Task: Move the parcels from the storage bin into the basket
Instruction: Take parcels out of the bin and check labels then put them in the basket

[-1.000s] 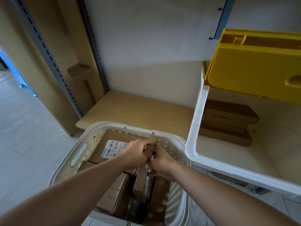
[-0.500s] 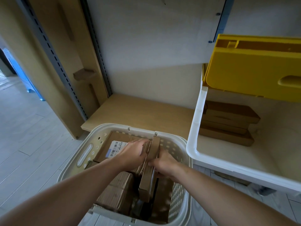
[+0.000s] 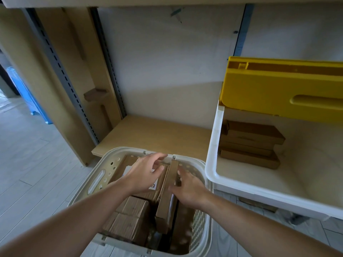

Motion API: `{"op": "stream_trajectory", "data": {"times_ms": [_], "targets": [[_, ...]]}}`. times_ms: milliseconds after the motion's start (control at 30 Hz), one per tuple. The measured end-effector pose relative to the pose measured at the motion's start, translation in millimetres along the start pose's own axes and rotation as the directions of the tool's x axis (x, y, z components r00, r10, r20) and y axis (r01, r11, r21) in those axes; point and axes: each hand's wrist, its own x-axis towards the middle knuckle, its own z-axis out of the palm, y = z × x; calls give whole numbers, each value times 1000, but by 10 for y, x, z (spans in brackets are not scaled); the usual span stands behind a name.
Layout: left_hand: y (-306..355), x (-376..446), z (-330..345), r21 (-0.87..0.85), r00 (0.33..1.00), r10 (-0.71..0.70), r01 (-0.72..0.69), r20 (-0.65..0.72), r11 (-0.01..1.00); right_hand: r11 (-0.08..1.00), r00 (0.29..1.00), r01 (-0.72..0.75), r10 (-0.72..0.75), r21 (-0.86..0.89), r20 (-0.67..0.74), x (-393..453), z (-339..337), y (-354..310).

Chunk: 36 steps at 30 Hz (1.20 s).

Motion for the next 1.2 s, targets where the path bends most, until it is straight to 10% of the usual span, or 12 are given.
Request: {"op": "stream_trajectory", "data": {"times_ms": [267,700,1200], "targets": [[417,-128,-232,-188,970,113,-154,-213,970,972,978,190,-175,137,-115,-441,-447,-56],[1383,-25,47,-426,906,336,-418,-256,803,899,885,247,-58,361,-462,-935,-1307,413],[2011,702,910,-454,965,202,-256,-164,853,959,777,99,92,264,-623,-1057,-1834,1207]]}}
